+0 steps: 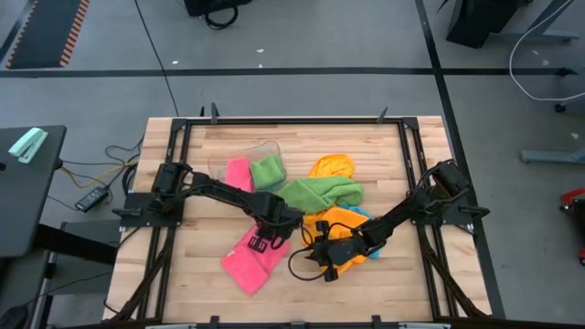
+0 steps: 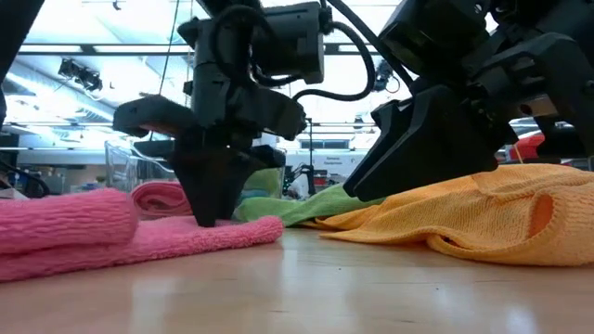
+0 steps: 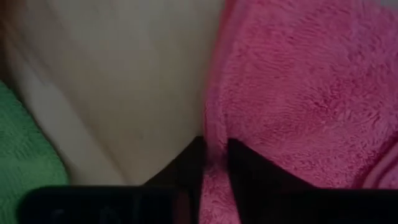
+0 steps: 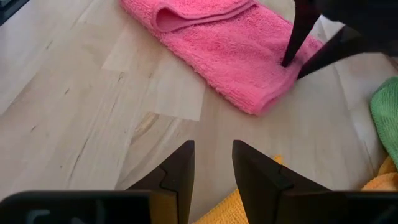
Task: Fold microfiber towels
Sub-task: Fold the pink microfiber towel
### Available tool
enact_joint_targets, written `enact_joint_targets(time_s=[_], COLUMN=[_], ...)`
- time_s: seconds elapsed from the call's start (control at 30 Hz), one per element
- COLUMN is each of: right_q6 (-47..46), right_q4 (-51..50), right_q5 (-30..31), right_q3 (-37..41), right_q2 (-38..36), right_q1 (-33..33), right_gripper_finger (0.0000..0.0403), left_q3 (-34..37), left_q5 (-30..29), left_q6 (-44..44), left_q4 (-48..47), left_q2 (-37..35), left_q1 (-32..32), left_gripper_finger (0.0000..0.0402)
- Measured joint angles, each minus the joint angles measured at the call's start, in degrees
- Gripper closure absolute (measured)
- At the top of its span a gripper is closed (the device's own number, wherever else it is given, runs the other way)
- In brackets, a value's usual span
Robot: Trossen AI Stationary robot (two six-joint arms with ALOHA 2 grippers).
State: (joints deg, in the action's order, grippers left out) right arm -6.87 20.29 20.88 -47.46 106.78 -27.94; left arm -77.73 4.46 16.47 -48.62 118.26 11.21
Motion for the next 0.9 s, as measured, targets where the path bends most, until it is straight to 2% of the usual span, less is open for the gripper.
enact_joint_targets(time_s=[0.13, 0.33, 0.53, 0.9], right_q6=[-0.18, -0.46, -0.44, -0.59], right_q4=[0.07, 0.35, 0.62, 0.41], right_q5=[0.0, 0.0, 0.0, 0.0], right_q3=[0.0, 0.0, 0.0, 0.0], right_q2=[0.0, 0.0, 0.0, 0.0], right_q1=[0.0, 0.0, 0.0, 0.0], right_gripper_finger=[0.0285, 0.0285, 0.0285, 0.0285], left_q3=[0.0, 0.67, 0.63, 0.7], left_q5=[-2.34, -7.42, -12.0, -14.97], left_q6=[-0.13, -0.58, -0.57, 2.53], left_q4=[-1.78, -4.48, -5.69, -5.46], left_q2=[-0.01, -2.95, -7.12, -7.71], left_q1=[2.48, 3.74, 0.4, -7.15], left_gripper_finger=[0.0389, 0.0393, 0.0393, 0.0393])
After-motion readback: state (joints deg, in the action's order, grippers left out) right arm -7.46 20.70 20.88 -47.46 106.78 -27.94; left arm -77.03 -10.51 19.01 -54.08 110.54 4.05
